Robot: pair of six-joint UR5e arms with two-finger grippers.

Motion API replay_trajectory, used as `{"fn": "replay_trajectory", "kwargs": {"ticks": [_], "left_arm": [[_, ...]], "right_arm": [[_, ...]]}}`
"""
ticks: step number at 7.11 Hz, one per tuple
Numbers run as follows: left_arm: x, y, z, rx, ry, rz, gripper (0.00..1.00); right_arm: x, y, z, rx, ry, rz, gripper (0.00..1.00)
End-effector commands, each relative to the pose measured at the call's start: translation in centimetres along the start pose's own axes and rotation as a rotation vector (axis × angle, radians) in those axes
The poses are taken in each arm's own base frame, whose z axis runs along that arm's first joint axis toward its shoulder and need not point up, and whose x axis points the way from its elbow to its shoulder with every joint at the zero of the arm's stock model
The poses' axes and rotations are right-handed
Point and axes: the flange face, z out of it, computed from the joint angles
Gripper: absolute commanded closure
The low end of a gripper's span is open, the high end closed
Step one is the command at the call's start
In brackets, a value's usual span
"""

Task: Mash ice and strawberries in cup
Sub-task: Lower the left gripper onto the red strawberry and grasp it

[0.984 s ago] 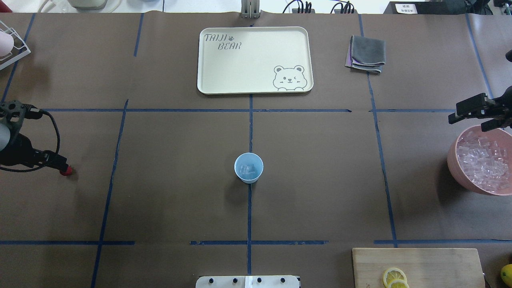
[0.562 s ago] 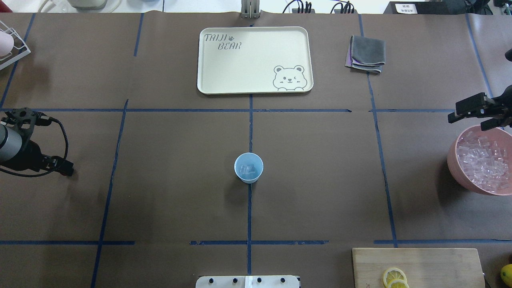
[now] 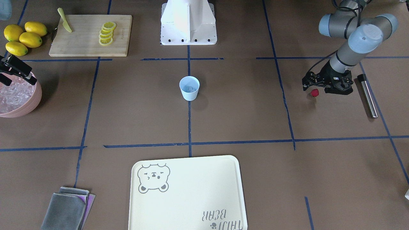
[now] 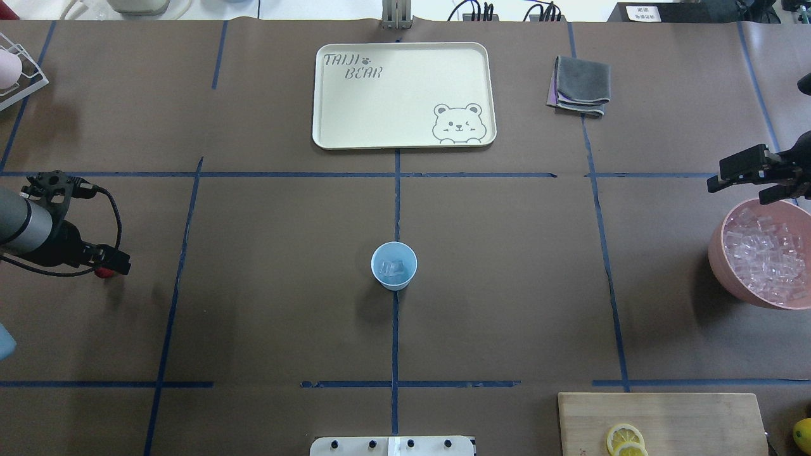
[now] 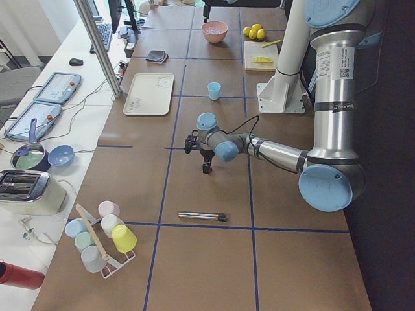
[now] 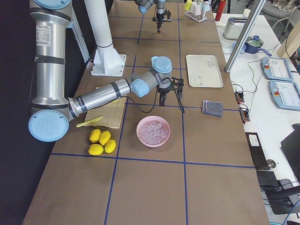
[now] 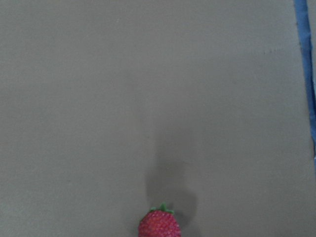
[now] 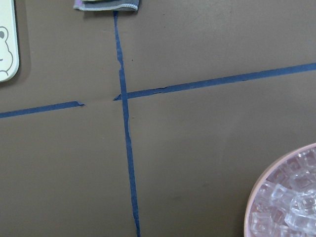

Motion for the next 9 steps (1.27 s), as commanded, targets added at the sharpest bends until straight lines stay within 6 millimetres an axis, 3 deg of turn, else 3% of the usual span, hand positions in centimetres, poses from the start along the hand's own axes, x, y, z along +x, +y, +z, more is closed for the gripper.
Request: {"fn": "replay_trajectory", "kwargs": {"ticks": [1,6,7,8,9], "left_arm": [[-0.2,-0.1,0.7,-0.007,-0.006,-0.005,0.0],[-0.5,-0.5,1.7,-0.019,-0.016,-0.012,0.02],[-0.5,-0.5,1.7,-0.019,-0.016,-0.012,0.11],[-0.5,-0.5,1.7,-0.019,-0.016,-0.012,0.27],[-0.5,-0.5,1.7,-0.019,-0.016,-0.01,0.58]], "right_arm": [[0.0,0.0,0.0,0.001,0.0,0.0,0.01],[0.0,0.0,0.1,-0.003,0.0,0.0,0.01],[0.0,0.0,0.0,-0.001,0.0,-0.001,0.01],[-0.1,0.0,0.0,0.0,-0.001,-0.002,0.01],[-0.2,0.0,0.0,0.001,-0.002,-0.003,0.01]]}}
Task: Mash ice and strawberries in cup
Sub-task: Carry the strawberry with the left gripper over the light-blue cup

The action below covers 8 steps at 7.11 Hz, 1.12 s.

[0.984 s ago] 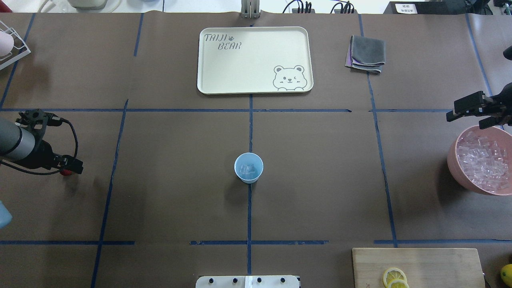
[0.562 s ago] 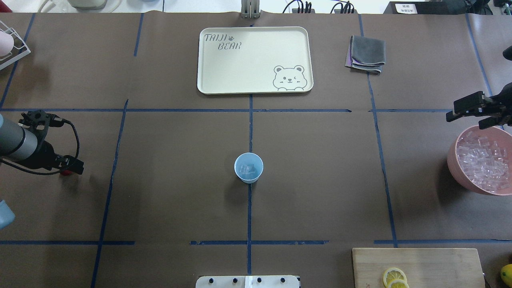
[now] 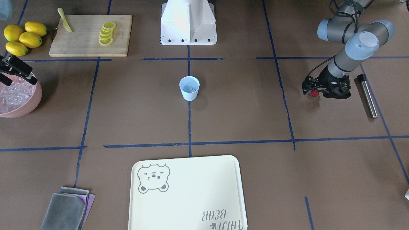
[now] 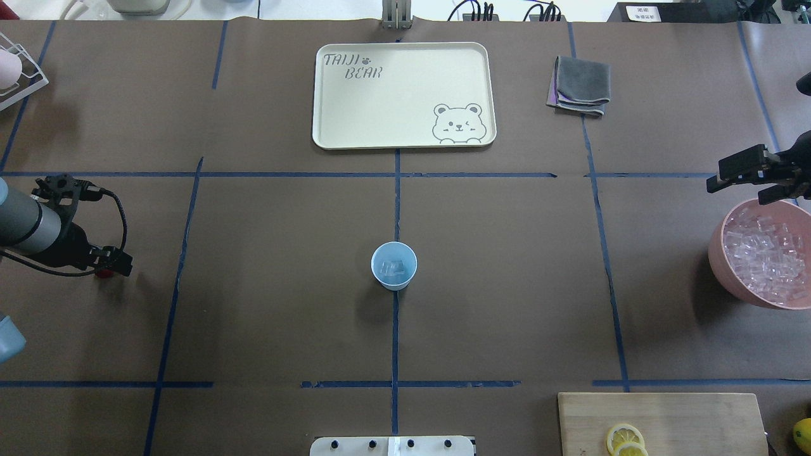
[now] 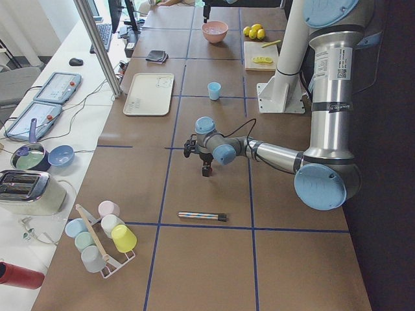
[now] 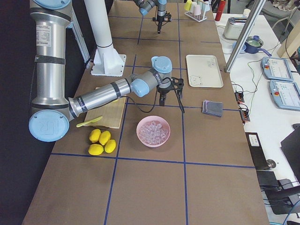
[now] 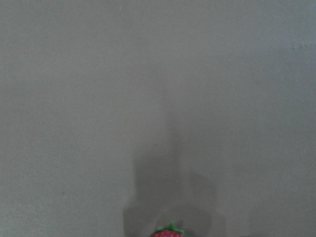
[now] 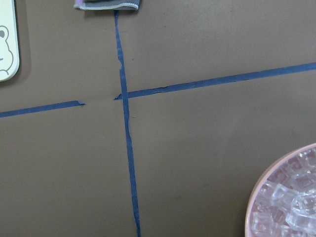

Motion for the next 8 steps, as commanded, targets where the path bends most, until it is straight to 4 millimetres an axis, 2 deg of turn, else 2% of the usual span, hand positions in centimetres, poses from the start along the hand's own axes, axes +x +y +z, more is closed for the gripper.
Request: {"fn": "replay_trajectory", "kwargs": {"ticks": [1,2,3,4,5,6,7,8], "left_arm": [[0.0,0.0,0.0,-0.002,0.0,0.0,0.81],[0.6,-0.2,-0.4,0.007,0.01,0.01,0.97],[1.4,-0.5,-1.1,0.019,0.024,0.015,1.0],[4.2,-1.7,-2.8,0.045,0.069,0.041,1.0],[8.8,-4.0,-5.1,0.094,0.126,0.032,1.0],[13.9,-5.9,-7.5,0.098,0.218,-0.058,1.0],[19.7,-7.3,-10.7,0.07,0.331,-0.124,1.0],[27.2,-7.3,-12.9,0.049,0.417,-0.191,1.0]], "right_arm": [[-0.1,0.0,0.0,0.001,-0.001,0.0,0.01],[-0.1,0.0,0.0,0.001,-0.001,-0.001,0.01],[-0.1,0.0,0.0,0.001,-0.001,-0.002,0.01],[-0.2,0.0,-0.1,0.001,-0.003,-0.003,0.01],[-0.3,0.1,-0.2,0.001,-0.005,-0.003,0.01],[-0.2,0.1,-0.3,0.0,-0.006,-0.001,0.01],[-0.3,0.1,-0.3,0.002,-0.007,-0.003,0.01],[-0.2,0.1,-0.3,0.001,-0.007,-0.002,0.01]]}}
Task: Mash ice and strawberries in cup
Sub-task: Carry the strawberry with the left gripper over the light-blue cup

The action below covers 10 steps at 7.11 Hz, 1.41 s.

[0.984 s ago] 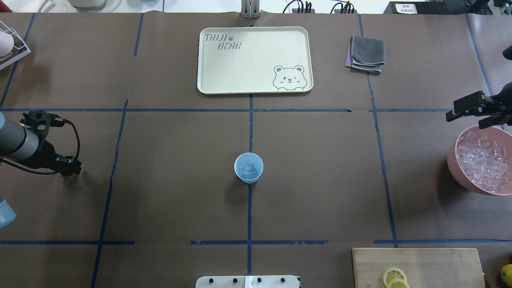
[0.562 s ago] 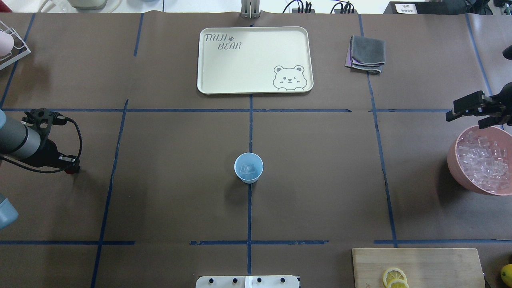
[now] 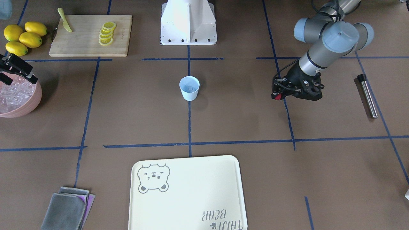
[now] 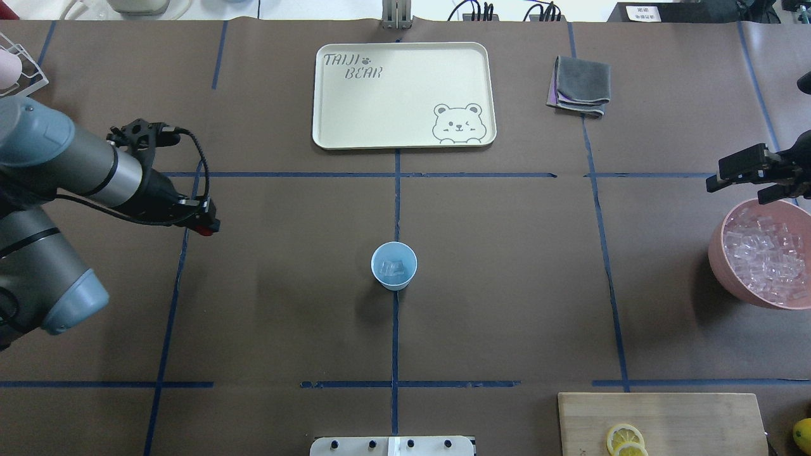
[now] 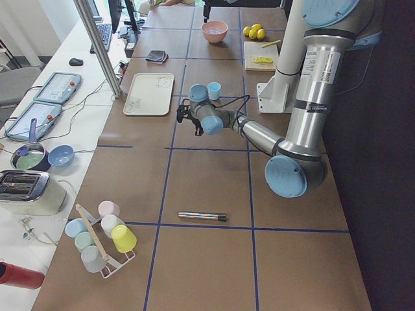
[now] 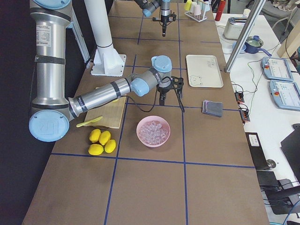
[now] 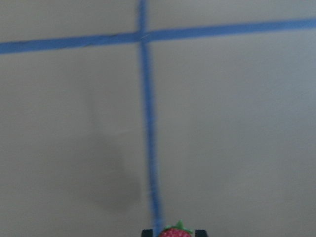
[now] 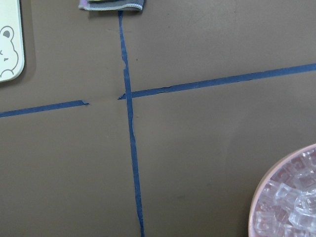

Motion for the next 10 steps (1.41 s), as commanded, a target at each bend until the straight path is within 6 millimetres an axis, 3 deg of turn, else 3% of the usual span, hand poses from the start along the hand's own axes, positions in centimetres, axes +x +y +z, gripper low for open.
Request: {"fn": "replay_trajectory", "kwargs": {"ticks": [1,2,3,4,6,9,10], "left_arm": [[14.0,1.5,-0.4,-0.045,0.158,-0.137,1.0],[17.8,2.5,0.2,-0.023,0.185,-0.156,1.0],[22.3,4.9,2.5,0.009,0.199,-0.165,1.0],[23.9,6.0,4.4,0.04,0.191,-0.16,1.0],[23.8,6.2,6.7,0.029,0.158,-0.166,1.0],[23.7,6.2,6.7,0.031,0.157,-0.16,0.95],[23.5,5.9,6.8,0.063,0.151,-0.163,0.66]], "right_arm": [[0.1,0.0,0.1,-0.001,0.001,0.001,0.01],[0.1,-0.1,0.1,-0.001,0.001,0.001,0.01],[0.1,-0.1,0.2,-0.003,0.002,0.003,0.01],[0.3,-0.2,0.3,-0.001,0.007,0.005,0.01],[-0.1,-0.4,0.3,0.002,0.003,-0.001,0.01],[-0.2,-0.4,0.2,0.001,0.002,-0.001,0.01],[-0.1,-0.4,0.3,-0.001,0.002,0.001,0.01]]}}
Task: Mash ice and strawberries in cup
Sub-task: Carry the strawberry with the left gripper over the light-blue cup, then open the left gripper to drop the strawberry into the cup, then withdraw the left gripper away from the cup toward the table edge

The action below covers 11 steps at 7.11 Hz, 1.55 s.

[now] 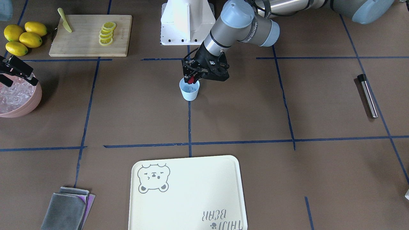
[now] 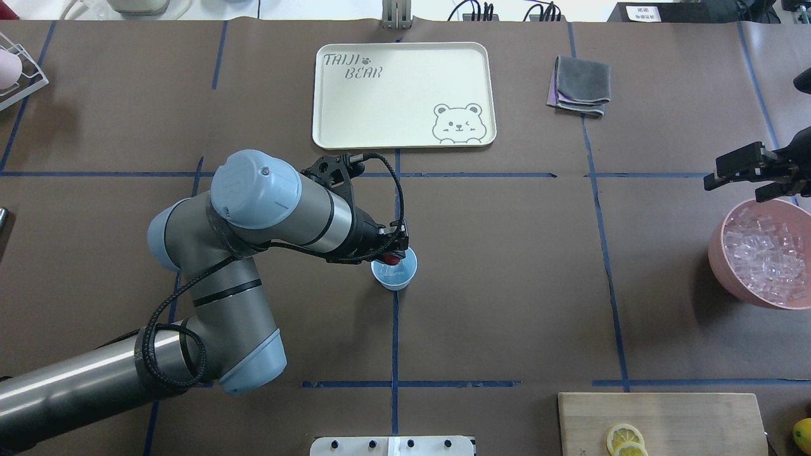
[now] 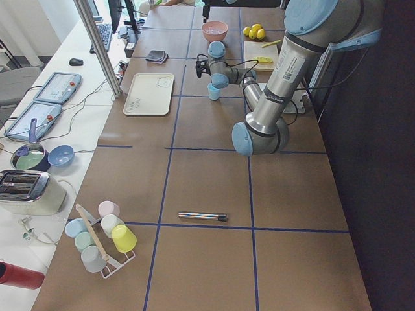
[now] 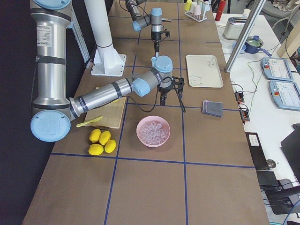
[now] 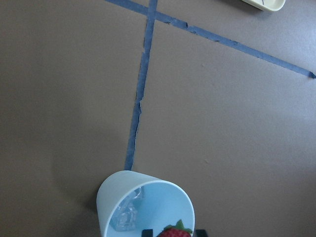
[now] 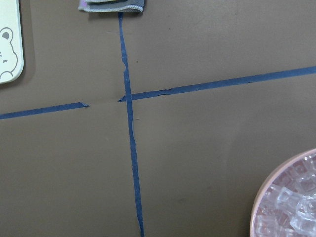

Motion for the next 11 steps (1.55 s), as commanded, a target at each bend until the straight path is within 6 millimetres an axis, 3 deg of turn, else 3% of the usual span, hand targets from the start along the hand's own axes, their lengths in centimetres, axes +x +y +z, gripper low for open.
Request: {"fn": "replay_trajectory", "kwargs": {"ticks": [1,5,6,7,9,11], "left_arm": [[-0.4,-0.3,0.1,0.026,-0.006,0.001,0.34],[-0.6,-0.7,-1.2,0.065,0.008,0.005,0.22],[-3.8,-2.2,-2.5,0.083,-0.018,0.017,0.23],[-6.6,-3.2,-5.0,0.087,-0.033,0.13,0.23],[-16.5,-10.0,-12.5,0.024,-0.091,0.165,0.24],[-29.9,-15.5,-20.7,0.001,-0.164,0.294,0.24]], "right_arm": [[0.1,0.0,0.1,-0.001,0.001,0.002,0.01],[0.2,-0.1,0.3,-0.004,0.004,0.003,0.01],[0.4,-0.2,0.5,-0.007,0.007,0.007,0.01],[0.5,-0.2,0.5,-0.008,0.007,0.009,0.01],[0.5,-0.1,0.4,-0.008,0.005,0.008,0.01],[0.5,-0.2,0.3,-0.006,0.004,0.008,0.01]]}}
